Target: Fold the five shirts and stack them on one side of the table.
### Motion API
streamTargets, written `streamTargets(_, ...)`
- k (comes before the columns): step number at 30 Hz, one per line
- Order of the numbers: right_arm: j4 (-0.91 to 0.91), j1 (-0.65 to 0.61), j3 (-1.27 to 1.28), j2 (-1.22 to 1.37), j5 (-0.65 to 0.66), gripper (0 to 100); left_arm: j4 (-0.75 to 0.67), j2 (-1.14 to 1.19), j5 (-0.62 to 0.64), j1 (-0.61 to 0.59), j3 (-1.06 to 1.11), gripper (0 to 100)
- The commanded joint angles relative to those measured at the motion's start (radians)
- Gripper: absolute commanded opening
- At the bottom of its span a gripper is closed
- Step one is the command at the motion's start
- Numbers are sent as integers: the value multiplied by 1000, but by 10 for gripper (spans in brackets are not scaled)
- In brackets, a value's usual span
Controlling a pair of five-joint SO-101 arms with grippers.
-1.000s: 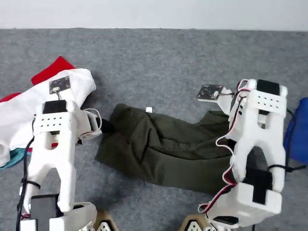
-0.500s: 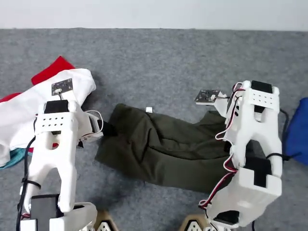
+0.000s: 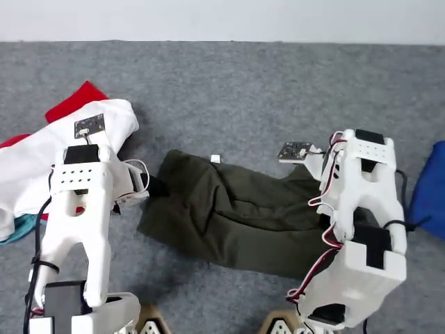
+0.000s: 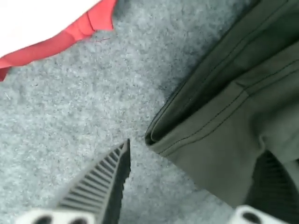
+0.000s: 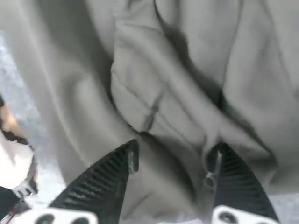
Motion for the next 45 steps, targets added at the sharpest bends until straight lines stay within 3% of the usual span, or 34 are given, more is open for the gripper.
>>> streamTargets(1, -90, -35, 12, -4, 11, 233, 9, -14, 12, 9, -5, 394)
streamTargets(7, -265, -56, 28, -4, -104, 3, 9, -14, 12, 9, -5, 394)
streamTargets(9, -292, -53, 28, -4, -129, 43, 9, -14, 12, 9, -5, 394)
streamTargets(19, -366, -45, 21, -7, -140, 9, 9, -14, 12, 9, -5, 394)
streamTargets(28, -522, 24, -20, -15, -345, 15, 23, -14, 11, 8, -5, 394)
streamTargets(31, -521, 31, -63, -13, -410, 29, 23, -14, 11, 8, -4, 394)
streamTargets(37, -519, 28, -75, -36, -436, 225, 21, -12, 11, 9, -4, 394)
streamTargets(42, -456, 10, -80, -93, -434, 197, 18, -12, 11, 9, -4, 394)
streamTargets(45, -331, -15, -80, -139, -431, 131, 17, -12, 11, 9, -4, 394)
